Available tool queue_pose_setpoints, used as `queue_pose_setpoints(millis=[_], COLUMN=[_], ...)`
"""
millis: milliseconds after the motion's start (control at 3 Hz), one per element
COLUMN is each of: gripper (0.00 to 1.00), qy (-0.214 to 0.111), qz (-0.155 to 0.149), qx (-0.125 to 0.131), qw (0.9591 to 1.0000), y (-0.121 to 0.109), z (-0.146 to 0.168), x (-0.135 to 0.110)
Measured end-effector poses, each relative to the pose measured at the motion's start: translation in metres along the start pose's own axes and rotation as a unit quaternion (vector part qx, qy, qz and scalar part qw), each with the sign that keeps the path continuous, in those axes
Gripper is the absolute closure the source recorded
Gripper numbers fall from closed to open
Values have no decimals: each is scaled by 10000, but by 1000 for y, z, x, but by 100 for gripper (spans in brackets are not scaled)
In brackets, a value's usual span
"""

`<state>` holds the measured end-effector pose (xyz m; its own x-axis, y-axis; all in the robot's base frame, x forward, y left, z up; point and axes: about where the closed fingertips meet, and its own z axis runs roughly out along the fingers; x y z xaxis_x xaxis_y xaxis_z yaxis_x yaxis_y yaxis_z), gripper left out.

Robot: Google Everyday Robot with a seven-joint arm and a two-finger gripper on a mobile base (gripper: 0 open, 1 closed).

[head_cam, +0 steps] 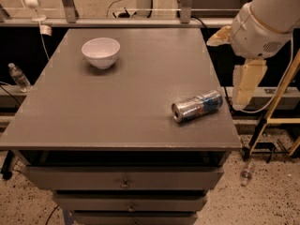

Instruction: Place redbull can upright

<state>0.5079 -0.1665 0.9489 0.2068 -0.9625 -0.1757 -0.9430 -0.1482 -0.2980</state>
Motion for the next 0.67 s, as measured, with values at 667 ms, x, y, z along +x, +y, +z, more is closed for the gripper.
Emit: queue_pose_setpoints(millis=[667], gripper=[0], qy=[85], qz=[-1348], qx=[-657], qw=[9887], y=[16], z=[55], x=[-29])
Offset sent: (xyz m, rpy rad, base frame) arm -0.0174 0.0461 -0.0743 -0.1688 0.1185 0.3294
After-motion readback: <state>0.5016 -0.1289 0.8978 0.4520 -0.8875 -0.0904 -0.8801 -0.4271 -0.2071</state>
